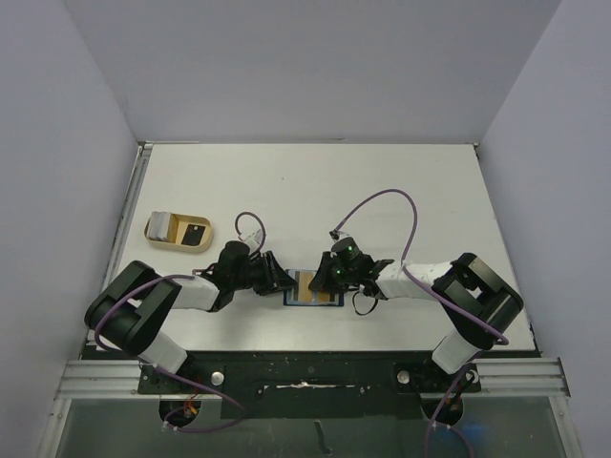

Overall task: Put the credit cards into the card holder
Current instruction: Turn over the card slot in the card holder.

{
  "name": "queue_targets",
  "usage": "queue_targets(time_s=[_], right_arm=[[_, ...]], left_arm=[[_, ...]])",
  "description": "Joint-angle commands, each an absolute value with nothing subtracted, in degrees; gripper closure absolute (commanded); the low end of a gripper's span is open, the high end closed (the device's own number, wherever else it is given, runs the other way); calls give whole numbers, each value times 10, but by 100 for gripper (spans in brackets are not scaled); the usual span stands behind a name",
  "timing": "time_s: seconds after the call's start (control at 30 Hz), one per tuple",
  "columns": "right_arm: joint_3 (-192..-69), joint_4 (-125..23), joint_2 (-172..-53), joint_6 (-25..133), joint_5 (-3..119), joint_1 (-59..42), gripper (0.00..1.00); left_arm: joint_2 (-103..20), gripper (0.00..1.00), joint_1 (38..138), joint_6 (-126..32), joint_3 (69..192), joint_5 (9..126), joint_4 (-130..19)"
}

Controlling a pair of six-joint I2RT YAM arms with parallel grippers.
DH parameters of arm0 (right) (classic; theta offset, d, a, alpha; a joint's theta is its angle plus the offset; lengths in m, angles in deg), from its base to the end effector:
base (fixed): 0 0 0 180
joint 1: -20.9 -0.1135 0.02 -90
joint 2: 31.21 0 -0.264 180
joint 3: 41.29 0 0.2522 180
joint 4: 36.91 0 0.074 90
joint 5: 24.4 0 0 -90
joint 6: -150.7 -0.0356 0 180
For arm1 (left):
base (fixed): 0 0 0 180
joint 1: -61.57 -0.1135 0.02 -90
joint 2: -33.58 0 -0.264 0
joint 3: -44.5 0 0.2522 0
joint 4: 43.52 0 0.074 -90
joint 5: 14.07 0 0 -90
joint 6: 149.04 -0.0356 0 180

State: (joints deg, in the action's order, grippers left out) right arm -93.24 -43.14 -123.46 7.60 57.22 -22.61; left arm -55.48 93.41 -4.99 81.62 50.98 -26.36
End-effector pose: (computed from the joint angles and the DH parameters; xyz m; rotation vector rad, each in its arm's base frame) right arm 0.2124 0.2088 0.1349 0.1415 2.5939 0.8995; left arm 0.2116 -0.1491 0.1183 -0.1911 2.4261 -1.2529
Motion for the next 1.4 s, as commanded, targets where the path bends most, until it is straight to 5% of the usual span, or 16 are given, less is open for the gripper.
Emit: queue_targets(time_s=[0.0, 0.47, 1.37], right_arm=[[-930, -439, -1245, 86, 589, -228, 95], [-934, -440, -1242, 86, 590, -228, 93], [-921, -448, -1155, 102, 651, -228, 72]], left_arm=[[-555, 69, 937, -46, 816, 499, -221], [-524, 72, 947, -1, 824, 461, -187], [-545, 73, 979, 9, 859, 460, -168]])
